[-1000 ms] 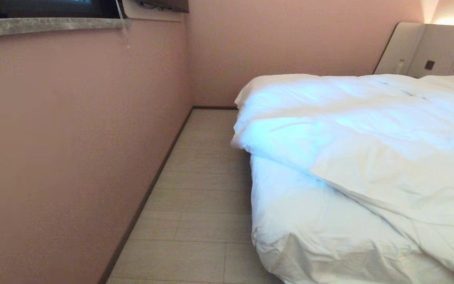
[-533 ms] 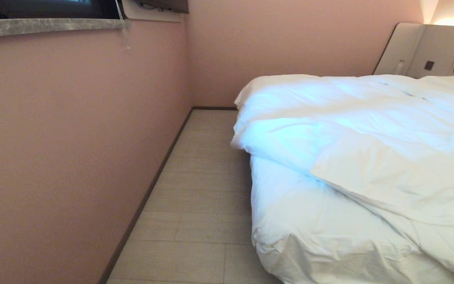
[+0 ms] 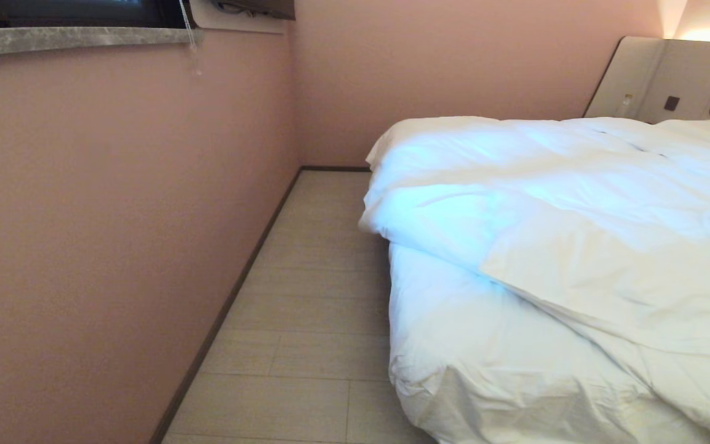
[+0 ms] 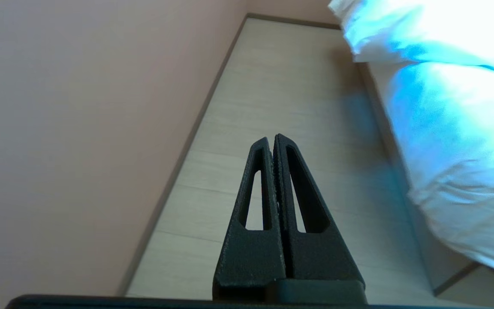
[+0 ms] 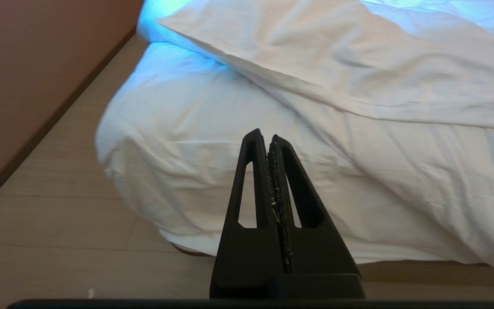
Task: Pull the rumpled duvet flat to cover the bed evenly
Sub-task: Hold the folded corner of the quilt
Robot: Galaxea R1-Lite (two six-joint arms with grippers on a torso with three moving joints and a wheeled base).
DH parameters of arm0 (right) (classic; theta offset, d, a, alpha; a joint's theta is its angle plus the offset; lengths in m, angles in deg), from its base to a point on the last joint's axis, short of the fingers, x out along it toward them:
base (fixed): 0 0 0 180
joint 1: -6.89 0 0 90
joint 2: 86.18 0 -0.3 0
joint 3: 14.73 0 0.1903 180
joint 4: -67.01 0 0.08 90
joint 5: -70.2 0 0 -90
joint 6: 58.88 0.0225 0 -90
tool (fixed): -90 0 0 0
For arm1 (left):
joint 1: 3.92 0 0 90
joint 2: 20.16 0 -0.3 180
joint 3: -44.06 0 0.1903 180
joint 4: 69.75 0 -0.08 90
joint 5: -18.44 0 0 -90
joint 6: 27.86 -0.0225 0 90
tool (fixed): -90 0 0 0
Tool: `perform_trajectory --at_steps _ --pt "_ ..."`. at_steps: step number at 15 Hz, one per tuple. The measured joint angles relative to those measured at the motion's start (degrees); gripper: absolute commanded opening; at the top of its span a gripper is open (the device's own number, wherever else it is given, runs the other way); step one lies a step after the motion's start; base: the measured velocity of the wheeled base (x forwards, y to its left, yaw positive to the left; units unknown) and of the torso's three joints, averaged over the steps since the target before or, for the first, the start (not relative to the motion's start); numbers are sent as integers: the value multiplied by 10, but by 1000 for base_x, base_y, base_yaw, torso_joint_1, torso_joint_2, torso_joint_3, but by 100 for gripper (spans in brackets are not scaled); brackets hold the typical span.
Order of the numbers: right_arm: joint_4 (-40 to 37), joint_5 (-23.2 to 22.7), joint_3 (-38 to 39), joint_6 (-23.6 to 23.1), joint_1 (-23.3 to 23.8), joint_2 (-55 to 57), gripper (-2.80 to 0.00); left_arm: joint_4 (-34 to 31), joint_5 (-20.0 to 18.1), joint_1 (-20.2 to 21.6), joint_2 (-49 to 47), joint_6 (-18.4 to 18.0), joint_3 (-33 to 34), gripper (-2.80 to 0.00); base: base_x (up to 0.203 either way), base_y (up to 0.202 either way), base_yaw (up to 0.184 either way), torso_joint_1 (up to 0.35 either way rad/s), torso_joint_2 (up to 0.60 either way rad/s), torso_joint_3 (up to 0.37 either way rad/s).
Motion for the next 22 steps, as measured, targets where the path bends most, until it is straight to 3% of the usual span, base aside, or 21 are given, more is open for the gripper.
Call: perform_trajectory --at_steps 22 --pt "0 0 0 0 0 0 -280 0 0 0 0 0 0 -280 0 -193 1 2 3 3"
